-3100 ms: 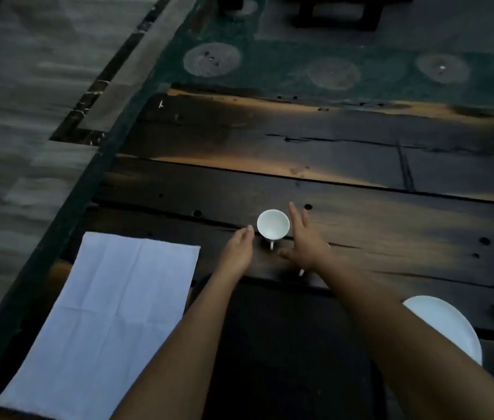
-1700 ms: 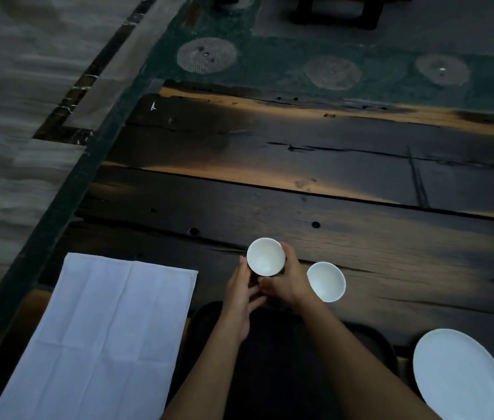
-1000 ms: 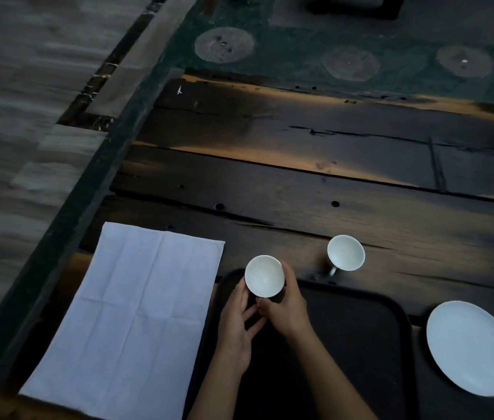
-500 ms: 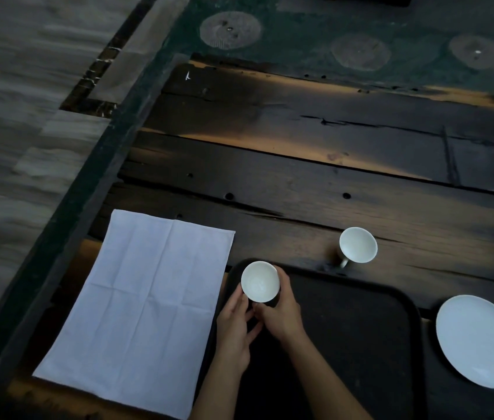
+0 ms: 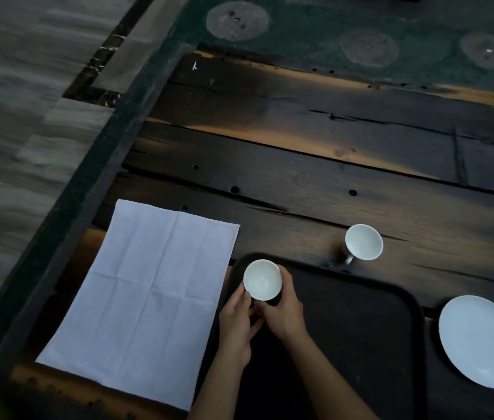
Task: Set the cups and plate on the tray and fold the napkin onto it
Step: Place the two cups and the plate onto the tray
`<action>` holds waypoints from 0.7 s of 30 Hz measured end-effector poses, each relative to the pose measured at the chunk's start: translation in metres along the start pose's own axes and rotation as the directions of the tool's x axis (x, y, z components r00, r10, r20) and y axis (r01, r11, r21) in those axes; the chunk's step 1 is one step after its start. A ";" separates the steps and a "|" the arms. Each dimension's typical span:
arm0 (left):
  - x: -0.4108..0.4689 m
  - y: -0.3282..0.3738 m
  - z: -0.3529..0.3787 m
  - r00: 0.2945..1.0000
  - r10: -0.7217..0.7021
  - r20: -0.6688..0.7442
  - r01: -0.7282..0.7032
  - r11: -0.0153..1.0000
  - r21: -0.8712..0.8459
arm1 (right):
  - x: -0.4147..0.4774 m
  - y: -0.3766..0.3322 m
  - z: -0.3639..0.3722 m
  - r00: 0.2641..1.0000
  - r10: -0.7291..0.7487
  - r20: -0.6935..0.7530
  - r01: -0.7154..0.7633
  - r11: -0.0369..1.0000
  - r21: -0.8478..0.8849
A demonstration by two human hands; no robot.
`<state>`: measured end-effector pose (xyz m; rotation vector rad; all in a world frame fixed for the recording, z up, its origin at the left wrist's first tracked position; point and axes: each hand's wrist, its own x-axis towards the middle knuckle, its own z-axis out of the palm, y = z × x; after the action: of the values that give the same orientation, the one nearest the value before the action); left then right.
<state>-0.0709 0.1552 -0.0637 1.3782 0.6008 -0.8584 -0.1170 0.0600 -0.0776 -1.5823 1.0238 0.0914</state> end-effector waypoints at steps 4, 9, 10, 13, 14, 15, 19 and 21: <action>0.001 -0.001 0.000 1.000 0.000 0.004 0.000 1.000 0.017 | 0.003 0.002 -0.001 1.000 0.010 0.012 -0.010 1.000 0.000; 0.000 0.002 -0.001 1.000 0.003 0.004 -0.003 0.998 0.055 | 0.002 0.004 0.000 1.000 0.008 0.028 -0.009 1.000 0.012; -0.001 0.003 -0.001 1.000 0.001 0.018 -0.002 0.998 0.066 | 0.001 0.003 0.000 0.999 0.012 0.033 -0.013 1.000 0.005; -0.006 0.004 -0.004 0.998 -0.005 0.065 -0.001 0.995 0.098 | -0.001 0.002 -0.002 0.999 0.025 0.044 -0.024 0.999 -0.031; -0.007 0.005 -0.005 0.998 -0.008 0.069 0.000 0.994 0.109 | -0.002 0.002 -0.003 0.998 0.034 0.046 -0.032 0.999 -0.038; -0.008 0.006 -0.006 0.997 -0.010 0.072 0.001 0.993 0.122 | -0.002 0.003 -0.004 0.998 0.043 0.046 -0.041 0.998 -0.045; -0.015 0.006 -0.019 0.997 -0.011 0.074 -0.004 0.980 0.197 | -0.012 0.008 -0.011 0.998 0.067 0.006 -0.066 0.994 -0.086; -0.020 0.007 -0.027 0.998 0.002 0.070 -0.018 0.975 0.222 | -0.019 0.011 -0.016 0.997 0.075 -0.014 -0.076 0.991 -0.111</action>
<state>-0.0732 0.1847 -0.0469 1.5447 0.4540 -0.9840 -0.1426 0.0581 -0.0707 -1.6457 1.1019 0.1958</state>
